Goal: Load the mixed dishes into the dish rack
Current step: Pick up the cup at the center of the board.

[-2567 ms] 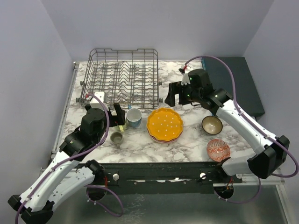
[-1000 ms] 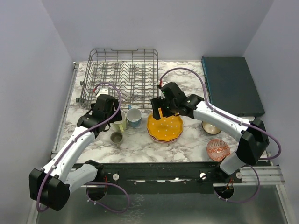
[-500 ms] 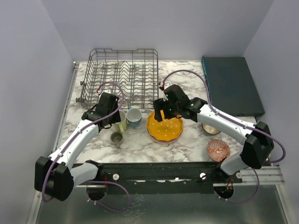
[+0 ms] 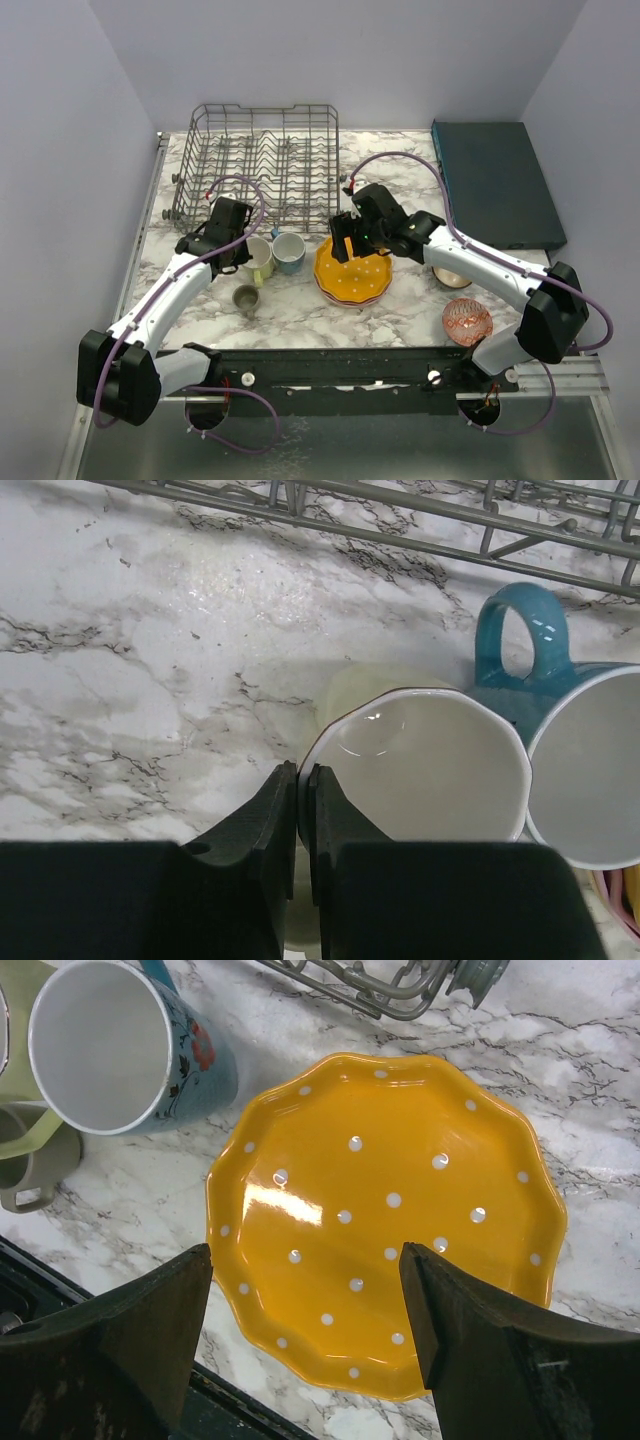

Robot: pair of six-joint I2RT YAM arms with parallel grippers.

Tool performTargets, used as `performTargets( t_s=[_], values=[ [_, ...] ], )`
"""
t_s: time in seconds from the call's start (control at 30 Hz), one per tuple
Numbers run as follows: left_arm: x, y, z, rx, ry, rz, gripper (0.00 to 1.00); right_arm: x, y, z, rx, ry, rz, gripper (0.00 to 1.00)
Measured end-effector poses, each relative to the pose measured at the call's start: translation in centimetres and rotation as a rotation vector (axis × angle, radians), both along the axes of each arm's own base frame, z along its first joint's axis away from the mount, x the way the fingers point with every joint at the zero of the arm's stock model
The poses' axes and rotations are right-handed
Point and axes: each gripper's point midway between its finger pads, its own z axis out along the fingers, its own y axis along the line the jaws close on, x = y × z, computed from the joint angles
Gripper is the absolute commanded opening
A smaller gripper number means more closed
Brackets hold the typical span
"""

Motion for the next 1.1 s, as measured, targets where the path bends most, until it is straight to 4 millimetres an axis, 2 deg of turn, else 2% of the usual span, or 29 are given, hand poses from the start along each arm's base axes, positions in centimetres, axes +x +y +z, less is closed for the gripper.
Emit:
performTargets(
  t_s=[0.07, 0.47, 0.87, 0.97, 1.1],
  values=[
    [0.0, 0.0, 0.1, 0.001, -0.002, -0.001, 0.0, 0.0, 0.0, 0.0, 0.001, 0.0, 0.0, 0.82],
    [-0.2, 0.2, 0.3, 0.005, -0.001, 0.001, 0.0, -0.2, 0.1, 0.6, 0.017, -0.004, 0.006, 0.81],
    [-0.9, 1.1, 2.7, 0.008, -0.08, 0.025, 0.0, -0.6, 0.2, 1.7, 0.041, -0.007, 0.021, 0.81],
    [-0.9, 1.1, 3.4, 0.0, -0.106, 0.023, 0.0, -0.8, 0.8, 2.8, 0.074, -0.006, 0.045, 0.81],
    [-0.9, 1.1, 4.6, -0.01, -0.137, 0.021, 0.0, -1.4, 1.5, 5.8, 0.146, -0.033, 0.082, 0.8]
  ],
)
